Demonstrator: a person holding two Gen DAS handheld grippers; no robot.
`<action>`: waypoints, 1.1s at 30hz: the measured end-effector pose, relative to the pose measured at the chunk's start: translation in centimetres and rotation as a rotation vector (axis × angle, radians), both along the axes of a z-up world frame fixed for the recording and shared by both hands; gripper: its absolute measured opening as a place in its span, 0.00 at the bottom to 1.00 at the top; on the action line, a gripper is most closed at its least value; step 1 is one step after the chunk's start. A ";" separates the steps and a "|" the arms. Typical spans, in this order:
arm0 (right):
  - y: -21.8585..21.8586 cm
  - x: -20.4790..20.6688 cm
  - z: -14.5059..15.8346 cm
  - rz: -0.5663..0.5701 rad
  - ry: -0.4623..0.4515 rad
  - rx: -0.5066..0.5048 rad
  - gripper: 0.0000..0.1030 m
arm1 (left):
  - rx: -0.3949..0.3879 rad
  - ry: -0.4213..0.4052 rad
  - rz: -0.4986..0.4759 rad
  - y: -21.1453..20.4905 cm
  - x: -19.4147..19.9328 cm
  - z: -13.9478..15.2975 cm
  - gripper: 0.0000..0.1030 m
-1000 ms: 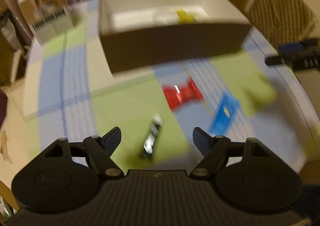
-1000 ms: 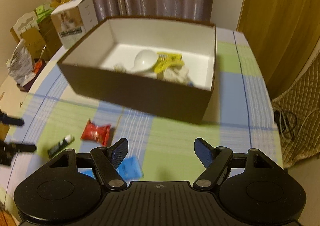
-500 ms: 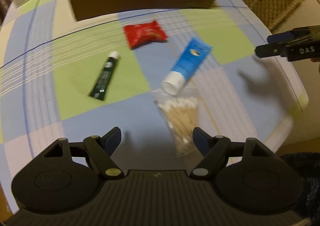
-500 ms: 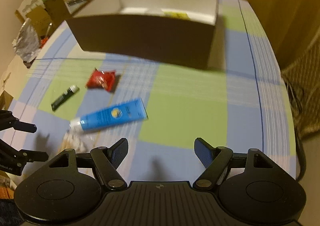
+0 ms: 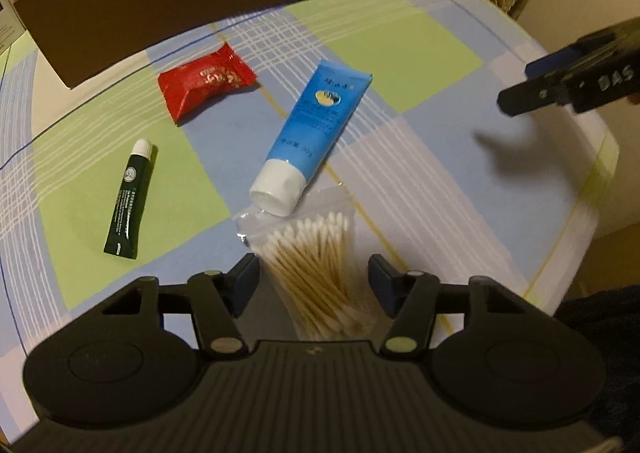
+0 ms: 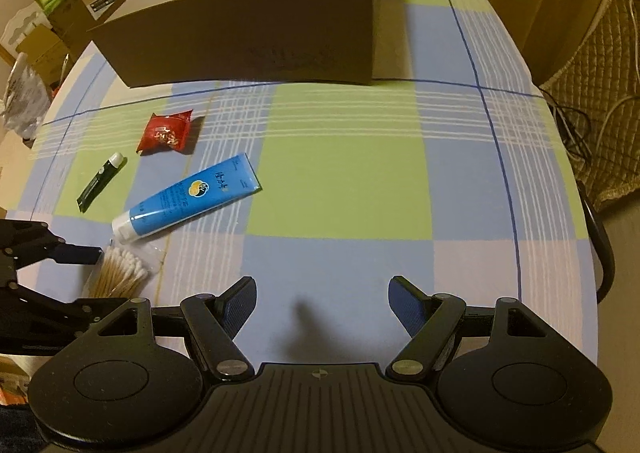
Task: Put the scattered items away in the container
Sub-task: 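Grasp the bag of cotton swabs with the left tool while the right tool grasps the blue tube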
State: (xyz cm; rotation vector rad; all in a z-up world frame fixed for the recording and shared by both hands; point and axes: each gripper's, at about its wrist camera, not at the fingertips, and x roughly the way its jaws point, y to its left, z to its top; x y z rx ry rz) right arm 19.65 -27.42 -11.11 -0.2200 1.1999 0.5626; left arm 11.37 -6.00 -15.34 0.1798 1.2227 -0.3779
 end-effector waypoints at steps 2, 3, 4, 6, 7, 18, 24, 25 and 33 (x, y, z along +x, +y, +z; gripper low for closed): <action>0.0 -0.1 -0.1 -0.007 0.005 -0.001 0.76 | 0.008 -0.012 -0.020 0.2 -0.3 -0.3 0.45; 0.1 -0.1 -0.2 -0.011 0.009 0.001 0.76 | 0.014 -0.022 -0.036 0.3 -0.5 -0.2 0.38; 0.1 -0.1 -0.2 -0.015 0.016 0.005 0.76 | 0.014 -0.028 -0.047 0.5 -0.7 -0.2 0.33; 0.4 -0.1 -0.4 -0.024 0.032 0.017 0.76 | -0.012 -0.016 -0.048 1.5 -0.9 -0.1 0.26; 0.6 -0.1 -0.5 -0.029 0.042 0.026 0.76 | -0.024 -0.007 -0.039 2.1 -1.0 0.0 0.23; 6.5 0.2 -2.0 -0.146 0.186 0.185 0.76 | -0.014 0.020 0.112 10.4 -3.3 1.0 0.21; 11.0 0.9 -2.6 -0.232 0.166 0.217 0.76 | -0.030 -0.004 0.161 13.4 -3.8 1.8 0.21; 11.6 0.9 -2.9 -0.240 0.159 0.209 0.76 | -0.034 -0.012 0.169 13.8 -3.7 2.0 0.21; 15.1 -0.4 -5.1 -0.161 -0.023 0.054 0.76 | -0.028 -0.075 0.244 17.1 -2.3 3.0 0.21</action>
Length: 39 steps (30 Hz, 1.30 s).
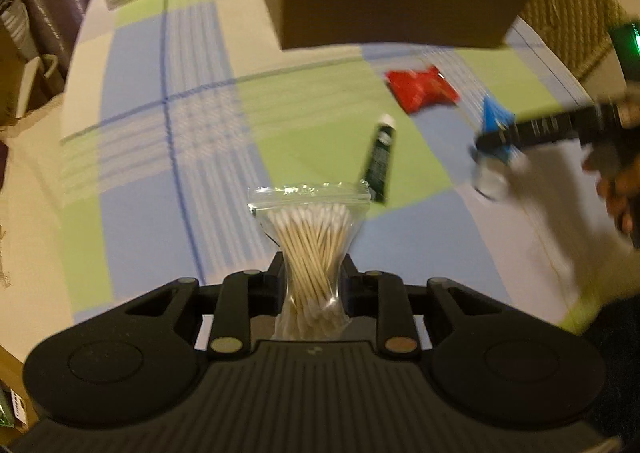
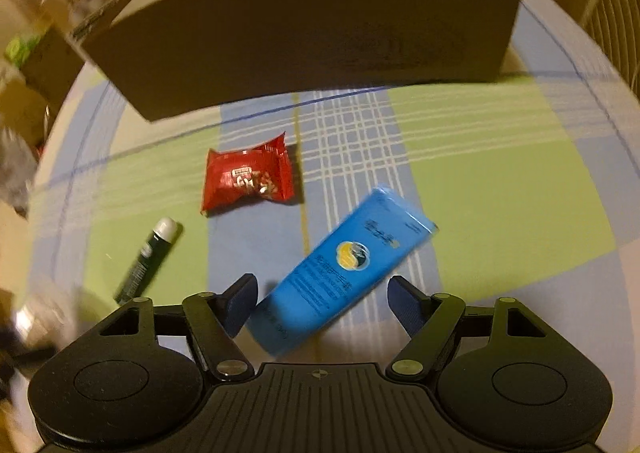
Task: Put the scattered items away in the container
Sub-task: 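Grasp the bag of cotton swabs with the left tool while the right tool grasps the blue tube, then carry the cotton swab bag with the left tool while the right tool carries the blue tube over the box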
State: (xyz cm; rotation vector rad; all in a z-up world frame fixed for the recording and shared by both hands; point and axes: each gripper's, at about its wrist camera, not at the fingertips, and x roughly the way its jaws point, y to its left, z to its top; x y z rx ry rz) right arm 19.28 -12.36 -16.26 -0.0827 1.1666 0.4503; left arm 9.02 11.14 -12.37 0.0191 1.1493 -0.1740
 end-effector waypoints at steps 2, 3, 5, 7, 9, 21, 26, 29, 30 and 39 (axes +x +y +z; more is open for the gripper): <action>-0.3 -0.4 -0.1 0.038 -0.023 -0.020 0.57 | 0.000 -0.012 0.006 0.4 0.6 0.2 0.21; -0.5 -0.4 0.0 0.050 -0.025 -0.020 0.51 | -0.005 -0.017 0.006 0.5 0.9 0.3 0.21; -1.2 -0.4 0.0 0.060 -0.024 -0.029 0.44 | -0.023 -0.019 0.002 0.7 1.2 0.3 0.21; -2.0 -0.4 0.1 0.061 -0.020 -0.038 0.44 | -0.034 -0.017 -0.009 0.6 1.7 0.1 0.21; -2.6 -0.8 0.0 0.084 -0.025 -0.064 0.44 | -0.037 -0.017 -0.019 0.2 2.1 -0.1 0.21; -2.0 -2.1 -0.4 0.317 -0.139 -0.117 0.44 | -0.060 -0.030 -0.045 -0.7 3.7 -0.1 0.21; -2.3 -2.0 -0.4 0.338 -0.131 -0.099 0.32 | -0.069 -0.028 -0.041 -1.2 3.5 0.0 0.21; -3.1 -2.1 -0.2 0.325 -0.101 -0.070 0.31 | -0.075 -0.026 -0.037 -1.7 3.3 -0.1 0.21; -3.4 -2.2 -0.1 0.315 -0.085 -0.053 0.31 | -0.079 -0.024 -0.035 -1.8 3.3 0.0 0.21; -6.7 -1.2 3.9 0.191 -0.023 0.151 0.31 | -0.089 -0.053 -0.041 -3.7 4.4 1.1 0.21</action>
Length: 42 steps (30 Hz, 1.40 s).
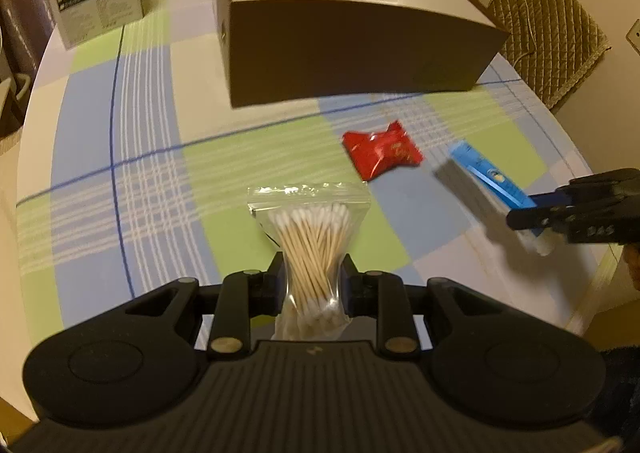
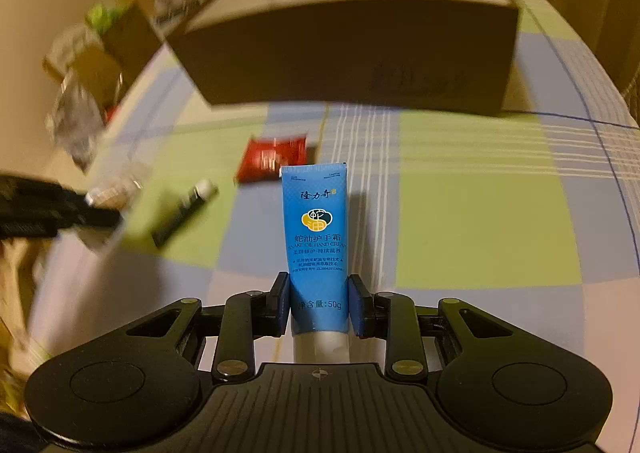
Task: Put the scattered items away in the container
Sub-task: 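Carry the cotton swab bag with the left tool while the right tool carries the blue tube over the box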
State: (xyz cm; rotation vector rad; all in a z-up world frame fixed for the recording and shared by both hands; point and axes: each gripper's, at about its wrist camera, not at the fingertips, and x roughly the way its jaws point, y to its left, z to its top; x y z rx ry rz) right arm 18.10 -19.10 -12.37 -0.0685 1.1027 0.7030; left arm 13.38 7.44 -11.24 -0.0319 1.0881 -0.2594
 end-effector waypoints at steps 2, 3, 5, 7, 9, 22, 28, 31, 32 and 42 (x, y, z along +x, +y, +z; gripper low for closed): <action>-0.6 0.5 1.3 -0.023 -0.010 0.033 0.31 | -0.001 -0.012 -0.006 -0.5 0.5 0.5 0.21; -0.8 0.8 1.9 -0.030 -0.017 0.047 0.31 | 0.000 -0.021 -0.009 -0.8 0.8 0.8 0.21; -1.2 1.5 3.0 -0.041 -0.032 0.067 0.31 | 0.001 -0.039 -0.016 -1.2 1.5 1.4 0.21; -1.5 2.1 4.0 -0.049 -0.048 0.079 0.31 | 0.001 -0.056 -0.020 -1.6 2.0 2.0 0.21; -1.8 2.9 4.9 -0.059 -0.059 0.096 0.31 | 0.002 -0.075 -0.024 -1.9 2.6 2.7 0.21; -2.1 10.0 8.4 -0.122 0.003 0.262 0.31 | 0.049 -0.193 -0.055 -2.5 8.4 7.1 0.21; -0.8 13.5 10.4 -0.082 -0.039 0.275 0.31 | 0.086 -0.228 -0.071 -2.4 11.6 8.5 0.21; -0.2 15.5 10.6 -0.088 -0.049 0.272 0.31 | 0.105 -0.238 -0.082 -2.3 13.1 8.9 0.21; -0.1 16.3 10.6 -0.100 -0.045 0.281 0.31 | 0.110 -0.240 -0.086 -2.3 13.7 8.9 0.21; 1.8 21.6 8.5 -0.222 0.011 0.331 0.31 | 0.155 -0.257 -0.116 -2.5 19.9 9.2 0.21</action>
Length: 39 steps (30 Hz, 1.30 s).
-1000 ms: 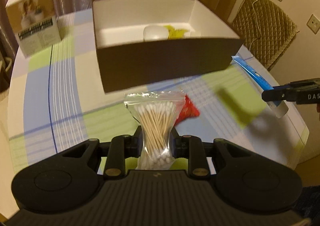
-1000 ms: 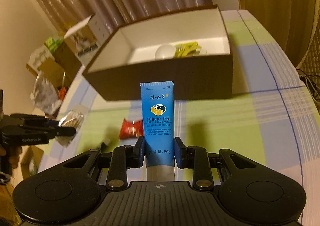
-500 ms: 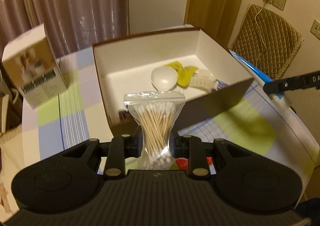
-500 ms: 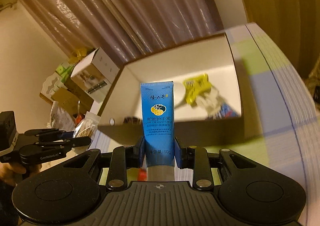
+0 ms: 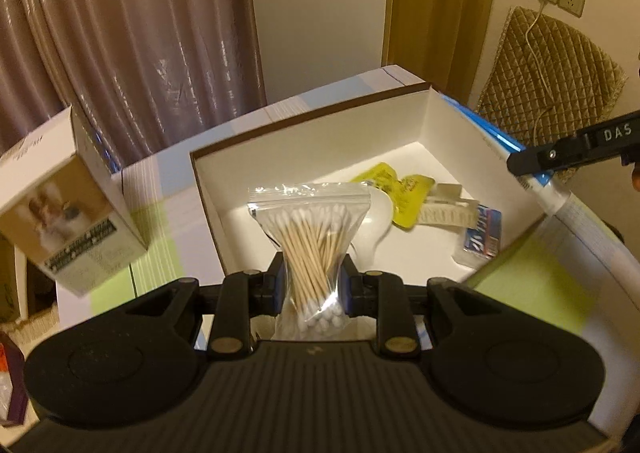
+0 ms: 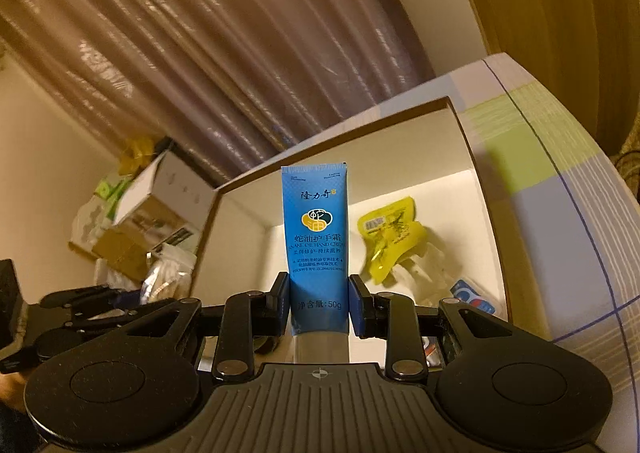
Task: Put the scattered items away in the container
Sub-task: 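Carry the cotton swab bag with the left tool while the right tool carries the blue tube over the box, then open the left tool to drop the swab bag while the right tool releases the blue tube into the box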
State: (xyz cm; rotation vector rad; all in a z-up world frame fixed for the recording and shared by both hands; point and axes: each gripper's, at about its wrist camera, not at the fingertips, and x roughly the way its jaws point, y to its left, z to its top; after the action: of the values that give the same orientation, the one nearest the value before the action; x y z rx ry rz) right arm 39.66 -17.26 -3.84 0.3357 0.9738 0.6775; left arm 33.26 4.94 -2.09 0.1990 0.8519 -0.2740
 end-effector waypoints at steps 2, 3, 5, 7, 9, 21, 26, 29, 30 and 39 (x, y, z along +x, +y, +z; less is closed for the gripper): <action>0.5 0.6 -0.6 -0.021 0.013 -0.015 0.31 | 0.008 0.004 -0.003 -0.1 1.1 -0.3 0.21; 0.7 0.9 -1.0 -0.032 0.022 -0.023 0.31 | 0.011 0.006 -0.005 -0.1 1.6 -0.5 0.21; 1.2 1.4 -1.7 -0.050 0.044 -0.045 0.31 | 0.018 0.016 -0.009 -0.2 2.7 -1.0 0.21; 1.8 1.9 -2.5 -0.062 0.061 -0.074 0.31 | 0.023 0.026 -0.011 -0.2 3.9 -1.6 0.21; 2.3 2.3 -3.3 -0.076 0.079 -0.106 0.31 | 0.026 0.040 -0.012 -0.3 5.1 -2.3 0.21; 3.9 3.3 -6.4 -0.114 0.142 -0.191 0.31 | 0.086 0.148 -0.035 -0.6 10.2 -7.1 0.21; 4.5 3.0 -6.4 -0.117 0.146 -0.205 0.31 | 0.114 0.160 -0.015 -0.4 11.6 -8.1 0.25; 4.8 3.1 -6.5 -0.114 0.149 -0.216 0.31 | 0.107 0.156 -0.004 -0.2 11.7 -8.1 0.29; 4.9 3.2 -6.6 -0.114 0.148 -0.221 0.31 | 0.103 0.153 -0.005 -0.2 11.7 -8.1 0.31; 6.6 3.1 -7.0 -0.062 0.154 -0.286 0.37 | 0.081 0.146 0.004 0.7 10.7 -7.4 0.32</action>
State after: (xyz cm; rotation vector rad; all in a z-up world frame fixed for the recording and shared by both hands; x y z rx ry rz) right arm 42.72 -10.68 -10.88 0.1658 1.1863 0.4527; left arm 43.94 5.65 -9.46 0.2552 1.0087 -0.2530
